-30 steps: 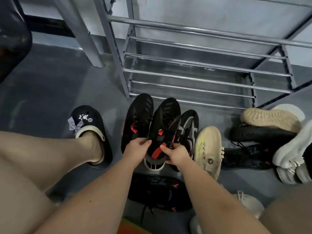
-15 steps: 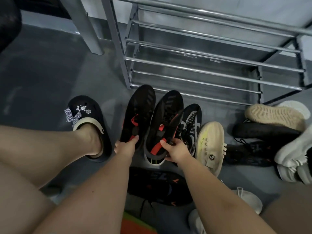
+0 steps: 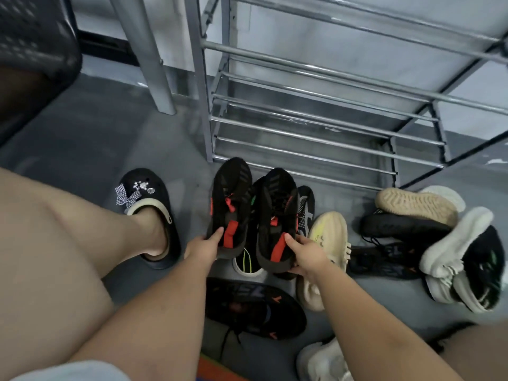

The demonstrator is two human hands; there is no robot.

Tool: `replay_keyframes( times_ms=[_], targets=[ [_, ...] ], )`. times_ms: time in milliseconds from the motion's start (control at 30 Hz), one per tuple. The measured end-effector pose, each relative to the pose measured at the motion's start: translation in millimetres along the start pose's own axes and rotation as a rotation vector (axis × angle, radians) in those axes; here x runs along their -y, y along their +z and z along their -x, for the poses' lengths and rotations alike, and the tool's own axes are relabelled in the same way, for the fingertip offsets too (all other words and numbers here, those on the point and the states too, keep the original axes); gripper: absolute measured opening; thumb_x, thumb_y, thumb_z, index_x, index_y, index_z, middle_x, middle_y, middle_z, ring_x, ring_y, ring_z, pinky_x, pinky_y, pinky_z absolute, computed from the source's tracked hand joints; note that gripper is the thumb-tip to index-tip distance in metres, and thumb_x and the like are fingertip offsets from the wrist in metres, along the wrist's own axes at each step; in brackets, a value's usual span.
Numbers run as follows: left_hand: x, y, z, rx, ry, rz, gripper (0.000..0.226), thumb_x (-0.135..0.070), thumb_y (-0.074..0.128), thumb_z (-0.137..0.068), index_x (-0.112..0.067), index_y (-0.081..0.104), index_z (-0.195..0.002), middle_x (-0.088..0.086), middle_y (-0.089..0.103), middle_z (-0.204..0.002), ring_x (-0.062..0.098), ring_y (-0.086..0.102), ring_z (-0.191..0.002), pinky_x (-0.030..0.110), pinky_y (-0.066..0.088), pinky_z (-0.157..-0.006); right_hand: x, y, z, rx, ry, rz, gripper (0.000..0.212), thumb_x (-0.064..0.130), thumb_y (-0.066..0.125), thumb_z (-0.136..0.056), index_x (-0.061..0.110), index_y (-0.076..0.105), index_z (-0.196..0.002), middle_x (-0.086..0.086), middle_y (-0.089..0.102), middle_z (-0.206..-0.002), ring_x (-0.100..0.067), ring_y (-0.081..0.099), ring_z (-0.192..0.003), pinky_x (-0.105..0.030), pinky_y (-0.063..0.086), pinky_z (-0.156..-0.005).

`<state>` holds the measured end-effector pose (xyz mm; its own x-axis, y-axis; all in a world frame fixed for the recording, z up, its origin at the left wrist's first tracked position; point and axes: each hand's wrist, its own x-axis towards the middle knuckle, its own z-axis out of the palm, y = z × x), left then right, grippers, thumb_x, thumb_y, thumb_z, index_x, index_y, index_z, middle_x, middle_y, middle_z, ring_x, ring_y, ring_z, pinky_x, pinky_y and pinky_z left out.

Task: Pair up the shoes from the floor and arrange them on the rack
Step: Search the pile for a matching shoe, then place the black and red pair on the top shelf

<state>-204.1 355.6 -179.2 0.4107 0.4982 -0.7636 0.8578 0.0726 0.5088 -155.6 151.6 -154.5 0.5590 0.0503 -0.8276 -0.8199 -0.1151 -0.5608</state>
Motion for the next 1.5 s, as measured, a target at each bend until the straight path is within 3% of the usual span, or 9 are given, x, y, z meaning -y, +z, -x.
replay_keyframes(
  times_ms=[167, 300, 400, 533, 633, 767, 967, 1267, 1500],
  targets=[
    [-1, 4, 26, 0.114, 0.021, 0.041, 0.048, -0.048, 0.064, -0.083, -0.003, 0.068, -0.099, 0.012, 0.062, -0.075, 0.024, 0.058, -0.064, 0.033, 0.052, -0.073, -3, -13, 26, -0.021, -0.018, -0.045, 0.032, 0.026, 0.049, -0.098, 0.006, 0.052, -0.123, -0.013, 0.063, -0.106, -0.028, 0.060, -0.096, -0.042, 0.054, -0.071],
    [-7, 12, 47, 0.220, 0.014, 0.128, 0.042, -0.042, 0.067, -0.083, -0.005, 0.062, -0.103, 0.014, 0.064, -0.096, 0.025, 0.061, -0.081, 0.024, 0.048, -0.059, -2, -26, 47, -0.047, -0.050, -0.116, 0.029, 0.025, 0.047, -0.099, 0.010, 0.052, -0.123, -0.012, 0.060, -0.109, -0.027, 0.059, -0.096, -0.040, 0.052, -0.069],
    [-19, 18, 58, 0.263, 0.073, 0.105, 0.036, -0.041, 0.066, -0.083, -0.006, 0.057, -0.089, 0.010, 0.059, -0.077, 0.022, 0.058, -0.069, 0.027, 0.049, -0.065, 1, -42, 64, -0.048, -0.105, -0.150, 0.023, 0.025, 0.046, -0.099, 0.014, 0.053, -0.119, -0.004, 0.064, -0.094, -0.019, 0.061, -0.079, -0.032, 0.051, -0.055],
    [-36, 29, 81, 0.330, 0.186, 0.047, 0.031, -0.040, 0.062, -0.087, -0.012, 0.060, -0.074, 0.006, 0.060, -0.070, 0.015, 0.058, -0.065, 0.018, 0.047, -0.053, -3, -64, 84, -0.106, -0.144, -0.230, 0.025, 0.026, 0.050, -0.098, 0.013, 0.056, -0.118, -0.006, 0.067, -0.099, -0.022, 0.063, -0.087, -0.041, 0.055, -0.069],
    [-45, 40, 103, 0.370, 0.265, -0.021, 0.030, -0.042, 0.062, -0.086, -0.015, 0.063, -0.073, 0.005, 0.064, -0.072, 0.016, 0.061, -0.068, 0.021, 0.047, -0.057, -5, -84, 102, -0.166, -0.165, -0.268, 0.032, 0.028, 0.052, -0.097, 0.009, 0.058, -0.122, -0.012, 0.067, -0.114, -0.025, 0.064, -0.097, -0.040, 0.056, -0.068],
    [-56, 60, 130, 0.425, 0.344, -0.113, 0.036, -0.047, 0.063, -0.083, -0.013, 0.067, -0.072, 0.007, 0.067, -0.074, 0.021, 0.066, -0.071, 0.032, 0.054, -0.073, -7, -114, 132, -0.217, -0.198, -0.307, 0.029, 0.029, 0.050, -0.097, 0.010, 0.060, -0.116, -0.010, 0.067, -0.108, -0.021, 0.065, -0.089, -0.035, 0.056, -0.061],
    [-76, 75, 172, 0.446, 0.472, -0.169, 0.040, -0.052, 0.064, -0.081, -0.014, 0.069, -0.071, 0.008, 0.070, -0.069, 0.023, 0.069, -0.072, 0.034, 0.055, -0.077, -8, -145, 169, -0.302, -0.294, -0.356, 0.032, 0.032, 0.053, -0.095, 0.009, 0.062, -0.115, -0.011, 0.068, -0.111, -0.024, 0.066, -0.093, -0.037, 0.057, -0.066],
    [-127, 80, 246, 0.517, 0.633, -0.166, 0.044, -0.052, 0.064, -0.080, -0.010, 0.073, -0.073, 0.007, 0.071, -0.062, 0.015, 0.066, -0.054, 0.022, 0.050, -0.054, 30, -181, 236, -0.397, -0.484, -0.416, 0.023, 0.028, 0.056, -0.094, 0.010, 0.066, -0.103, -0.007, 0.073, -0.086, -0.013, 0.069, -0.066, -0.026, 0.055, -0.051],
    [-168, 72, 304, 0.563, 0.738, -0.132, 0.043, -0.052, 0.066, -0.078, -0.010, 0.072, -0.072, 0.001, 0.066, -0.049, 0.011, 0.061, -0.044, 0.024, 0.050, -0.053, 67, -200, 291, -0.474, -0.612, -0.398, 0.027, 0.030, 0.059, -0.092, 0.005, 0.068, -0.093, -0.013, 0.072, -0.087, -0.023, 0.067, -0.078, -0.027, 0.055, -0.052]
  ],
)
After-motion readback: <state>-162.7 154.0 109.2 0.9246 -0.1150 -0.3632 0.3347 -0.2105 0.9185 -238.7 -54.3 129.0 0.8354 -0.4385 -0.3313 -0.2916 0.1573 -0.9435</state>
